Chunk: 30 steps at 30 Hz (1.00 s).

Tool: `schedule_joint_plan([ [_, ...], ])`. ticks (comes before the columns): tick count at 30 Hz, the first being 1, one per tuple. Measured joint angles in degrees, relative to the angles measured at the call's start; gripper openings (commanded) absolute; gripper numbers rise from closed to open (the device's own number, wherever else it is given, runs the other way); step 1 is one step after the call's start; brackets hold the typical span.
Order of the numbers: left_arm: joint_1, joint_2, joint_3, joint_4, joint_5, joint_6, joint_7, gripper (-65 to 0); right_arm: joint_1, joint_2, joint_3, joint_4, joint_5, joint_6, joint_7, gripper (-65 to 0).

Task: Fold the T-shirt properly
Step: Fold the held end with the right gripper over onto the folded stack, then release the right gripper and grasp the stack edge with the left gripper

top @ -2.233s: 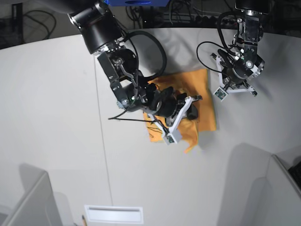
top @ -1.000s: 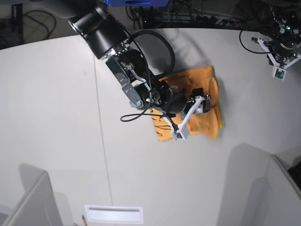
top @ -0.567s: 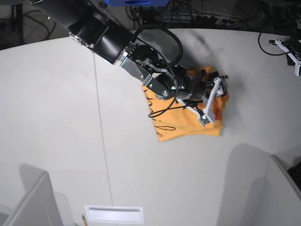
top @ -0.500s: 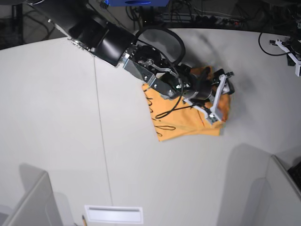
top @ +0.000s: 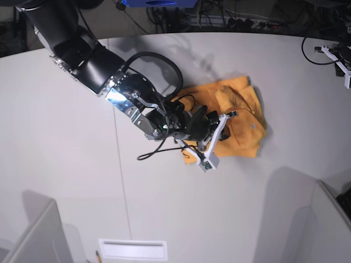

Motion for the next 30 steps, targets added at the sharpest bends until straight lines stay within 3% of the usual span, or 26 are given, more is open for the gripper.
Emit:
schedule_joint_plan([
  [5, 0.24, 0.13, 0.0, 0.0, -0.24, -0.02, -0.02, -65.0, -1.66, 3.89, -0.04, 0.11, 0.59, 0.2, -0.17, -65.0],
  [8, 0.24, 0.15, 0.02, 0.0, -0.24, -0.02, -0.02, -65.0, -4.37, 4.09, -0.11, 0.07, 0.24, 0.15, -0.31, -65.0],
  [11, 0.13, 0.11, 0.02, 0.0, -0.22, -0.02, 0.0, -65.0, -5.97, 2.21, -2.64, 0.04, 0.13, 0.09, -0.7, -65.0],
  [16, 0.07, 0.11, 0.02, 0.0, -0.22, -0.02, 0.0, -65.0, -5.11, -4.17, -10.19, 0.15, 0.13, 0.24, -0.2, -65.0],
  [20, 0.04, 0.13, 0.02, 0.0, -0.24, -0.02, -0.02, -65.0, -4.81, -7.28, -14.34, 0.11, -5.44, 0.37, -1.11, -65.0],
  [25, -1.33, 0.61, 0.37, 0.0, -0.83, 0.0, 0.2, -65.0, -6.71, -5.73, -6.54, 3.37, -7.72, 0.31, -5.81, -65.0],
  [30, -2.29, 2.43, 0.5, 0.0, -14.78, 0.02, 0.5, -65.0, -9.66, 0.76, 5.44, 12.26, -7.89, 0.31, -6.4, -65.0],
])
